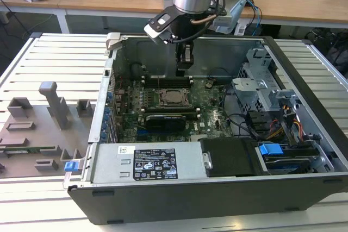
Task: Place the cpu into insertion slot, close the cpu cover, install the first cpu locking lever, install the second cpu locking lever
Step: 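Close the cpu cover, then install the first cpu locking lever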
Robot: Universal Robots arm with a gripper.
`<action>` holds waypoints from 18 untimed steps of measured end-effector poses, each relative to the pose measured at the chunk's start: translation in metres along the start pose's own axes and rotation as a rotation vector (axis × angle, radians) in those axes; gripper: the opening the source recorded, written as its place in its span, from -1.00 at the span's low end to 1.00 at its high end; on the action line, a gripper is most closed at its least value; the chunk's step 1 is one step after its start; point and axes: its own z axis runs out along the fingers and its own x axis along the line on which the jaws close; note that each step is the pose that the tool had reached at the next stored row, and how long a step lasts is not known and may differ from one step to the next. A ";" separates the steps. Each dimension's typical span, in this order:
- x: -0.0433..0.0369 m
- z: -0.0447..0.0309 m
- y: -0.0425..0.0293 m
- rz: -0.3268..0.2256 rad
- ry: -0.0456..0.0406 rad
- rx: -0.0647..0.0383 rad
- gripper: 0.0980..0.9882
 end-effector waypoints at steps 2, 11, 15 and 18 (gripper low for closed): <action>0.0000 -0.0001 0.0000 0.000 0.0001 0.000 -0.98; 0.0000 -0.0002 0.0000 -0.089 -0.0032 0.001 -0.98; 0.0000 -0.0003 0.0000 -0.166 -0.0060 0.002 -0.98; 0.0000 -0.0002 0.0000 -0.244 -0.0088 0.003 -0.98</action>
